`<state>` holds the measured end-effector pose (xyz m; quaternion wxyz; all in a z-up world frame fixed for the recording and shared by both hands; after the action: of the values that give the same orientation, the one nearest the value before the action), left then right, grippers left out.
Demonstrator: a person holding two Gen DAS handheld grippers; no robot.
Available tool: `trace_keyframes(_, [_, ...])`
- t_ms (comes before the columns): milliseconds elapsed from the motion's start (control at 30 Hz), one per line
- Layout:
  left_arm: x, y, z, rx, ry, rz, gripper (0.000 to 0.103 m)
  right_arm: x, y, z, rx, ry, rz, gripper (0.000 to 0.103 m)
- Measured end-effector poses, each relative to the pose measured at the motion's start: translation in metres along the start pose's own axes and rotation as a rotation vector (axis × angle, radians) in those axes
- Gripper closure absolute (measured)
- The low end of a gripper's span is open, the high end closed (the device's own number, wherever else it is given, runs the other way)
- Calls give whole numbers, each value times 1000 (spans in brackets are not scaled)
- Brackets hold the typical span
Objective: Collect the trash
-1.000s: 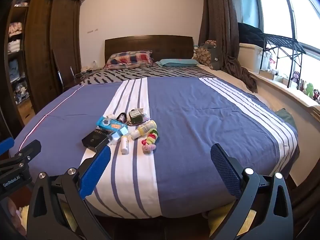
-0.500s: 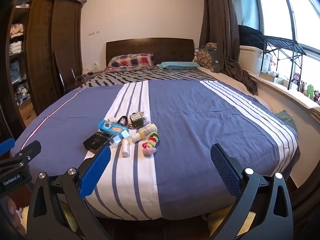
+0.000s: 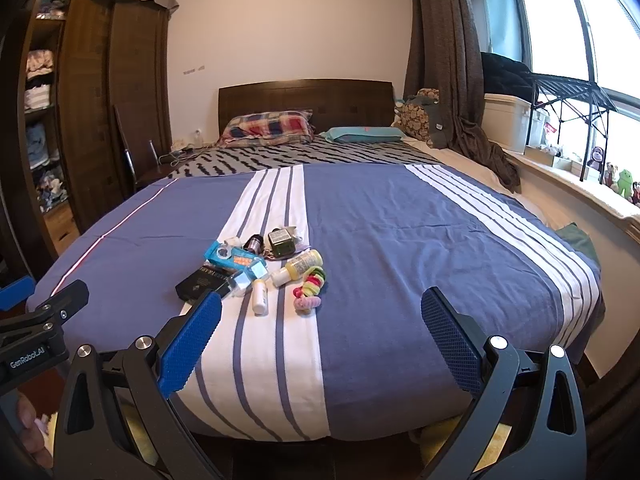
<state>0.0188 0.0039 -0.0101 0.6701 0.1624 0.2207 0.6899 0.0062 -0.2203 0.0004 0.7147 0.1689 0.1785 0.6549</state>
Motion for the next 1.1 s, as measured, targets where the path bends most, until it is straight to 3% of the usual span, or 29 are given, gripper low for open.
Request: trace_keyframes(1100, [0,2,2,-3,-1,-5,8,3,2,1,-9,-1,6,3])
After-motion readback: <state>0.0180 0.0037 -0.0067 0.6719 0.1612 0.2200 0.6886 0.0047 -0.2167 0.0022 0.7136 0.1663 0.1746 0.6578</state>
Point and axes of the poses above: each gripper's, at about its wrist camera, not at the fingertips, and y roughly against the way its jaws point, x to its left, z to its top, the point moved 3 cm from there along -y, roughly the way its jaws point, and after that the axes turned 5 degrees about y, right-handed, at the moved point
